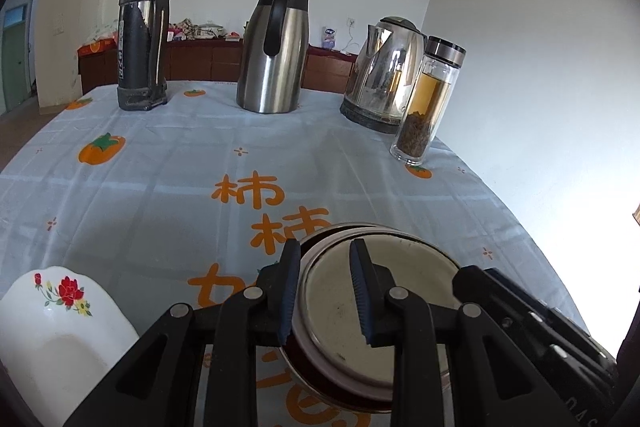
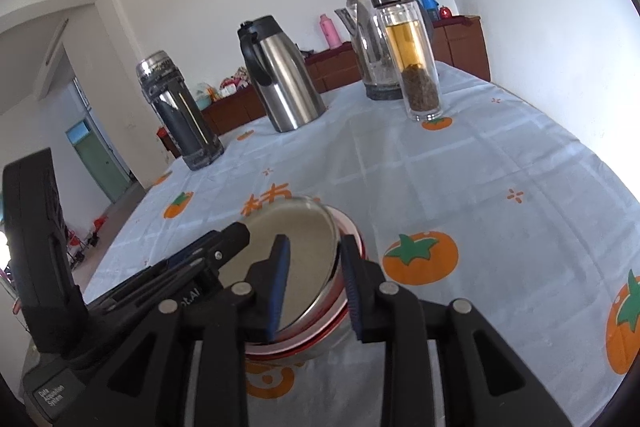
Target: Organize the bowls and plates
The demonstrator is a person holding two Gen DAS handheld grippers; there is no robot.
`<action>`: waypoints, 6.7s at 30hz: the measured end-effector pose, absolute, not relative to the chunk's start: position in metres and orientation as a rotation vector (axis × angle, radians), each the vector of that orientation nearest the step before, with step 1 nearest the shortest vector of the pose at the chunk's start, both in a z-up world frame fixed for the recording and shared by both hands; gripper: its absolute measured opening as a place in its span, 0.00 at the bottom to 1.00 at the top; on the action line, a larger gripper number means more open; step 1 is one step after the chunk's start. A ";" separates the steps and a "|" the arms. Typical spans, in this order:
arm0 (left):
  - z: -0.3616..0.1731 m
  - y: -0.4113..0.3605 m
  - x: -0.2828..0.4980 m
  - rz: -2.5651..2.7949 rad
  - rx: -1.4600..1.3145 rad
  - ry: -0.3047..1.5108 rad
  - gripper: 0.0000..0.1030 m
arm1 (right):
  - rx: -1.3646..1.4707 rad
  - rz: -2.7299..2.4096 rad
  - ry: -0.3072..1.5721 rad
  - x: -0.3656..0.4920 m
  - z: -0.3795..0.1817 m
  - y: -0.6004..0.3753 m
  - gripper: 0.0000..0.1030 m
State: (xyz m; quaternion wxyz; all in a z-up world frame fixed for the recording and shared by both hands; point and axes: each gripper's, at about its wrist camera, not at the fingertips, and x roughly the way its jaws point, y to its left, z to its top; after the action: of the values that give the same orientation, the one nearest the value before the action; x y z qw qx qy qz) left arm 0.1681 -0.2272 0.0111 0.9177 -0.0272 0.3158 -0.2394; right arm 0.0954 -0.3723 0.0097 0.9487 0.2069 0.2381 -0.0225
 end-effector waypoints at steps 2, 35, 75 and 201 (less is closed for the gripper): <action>0.014 -0.226 0.165 -0.486 -0.042 0.631 0.30 | 0.422 -0.064 0.433 0.088 0.014 -0.376 0.61; 0.010 -0.209 0.147 -0.309 0.077 0.509 0.63 | 0.337 -0.277 0.283 0.063 0.018 -0.386 0.91; -0.006 -0.216 0.174 -0.352 -0.006 0.687 0.70 | 0.500 -0.060 0.574 0.104 -0.013 -0.392 0.51; 0.013 -0.191 0.091 -0.449 0.050 0.604 0.32 | 0.587 -0.060 0.496 0.018 0.001 -0.340 0.32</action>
State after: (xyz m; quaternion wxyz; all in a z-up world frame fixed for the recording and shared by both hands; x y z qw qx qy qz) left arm 0.0912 -0.1911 0.0133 0.9298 0.0242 0.2947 -0.2193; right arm 0.0184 -0.3401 0.0010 0.9266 0.2864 0.2420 -0.0294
